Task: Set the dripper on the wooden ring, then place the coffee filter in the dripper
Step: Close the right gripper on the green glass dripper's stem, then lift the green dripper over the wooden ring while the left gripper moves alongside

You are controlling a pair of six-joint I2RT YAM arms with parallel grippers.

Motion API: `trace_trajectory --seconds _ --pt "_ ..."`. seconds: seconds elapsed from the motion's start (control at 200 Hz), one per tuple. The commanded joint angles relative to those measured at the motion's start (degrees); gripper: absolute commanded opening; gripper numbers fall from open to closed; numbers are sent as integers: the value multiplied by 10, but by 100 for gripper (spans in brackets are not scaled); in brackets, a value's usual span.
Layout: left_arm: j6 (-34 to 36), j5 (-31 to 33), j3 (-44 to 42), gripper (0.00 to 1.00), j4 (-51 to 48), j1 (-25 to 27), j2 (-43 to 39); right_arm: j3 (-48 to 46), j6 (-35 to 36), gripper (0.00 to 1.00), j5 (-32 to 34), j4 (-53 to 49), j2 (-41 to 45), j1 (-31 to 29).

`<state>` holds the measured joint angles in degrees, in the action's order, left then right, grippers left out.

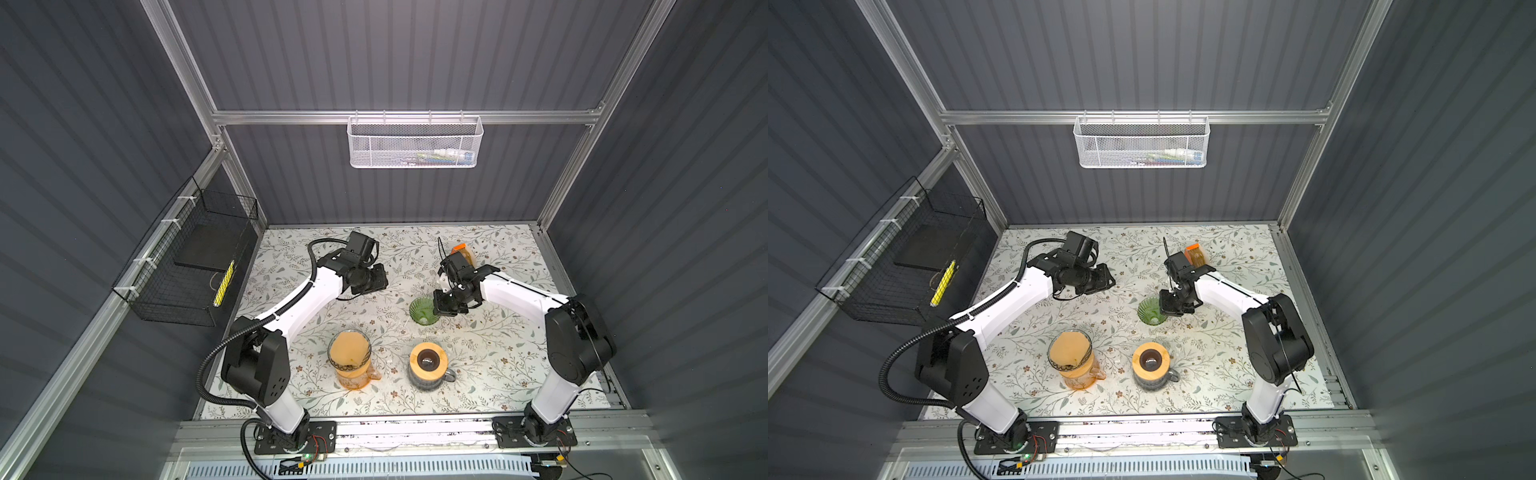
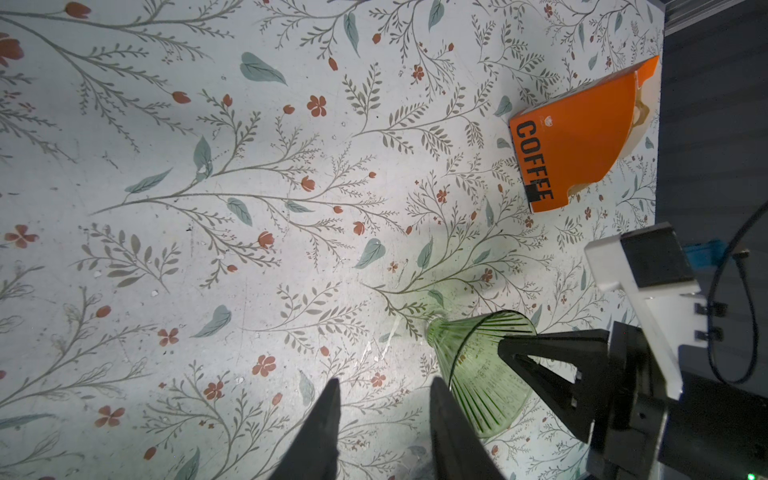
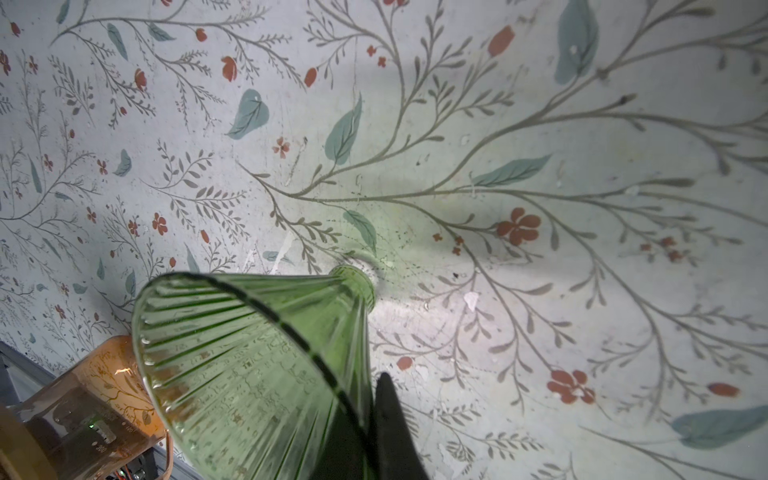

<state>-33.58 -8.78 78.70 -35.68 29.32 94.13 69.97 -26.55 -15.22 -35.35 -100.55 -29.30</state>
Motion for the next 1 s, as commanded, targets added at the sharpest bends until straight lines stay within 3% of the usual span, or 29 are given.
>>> trace_trajectory --seconds 0.0,0.4,0.72,0.996 --pt "12 0 14 37 -2 2 -18 19 3 0 1 -15 18 3" --pt "2 -6 -24 37 1 14 -90 11 -13 0 1 -44 114 1" --pt "-2 29 -49 37 4 76 -125 -4 -42 0 19 -85 231 -14" --pt "-5 59 -56 37 1 116 -152 -4 -56 0 59 -151 310 -69"
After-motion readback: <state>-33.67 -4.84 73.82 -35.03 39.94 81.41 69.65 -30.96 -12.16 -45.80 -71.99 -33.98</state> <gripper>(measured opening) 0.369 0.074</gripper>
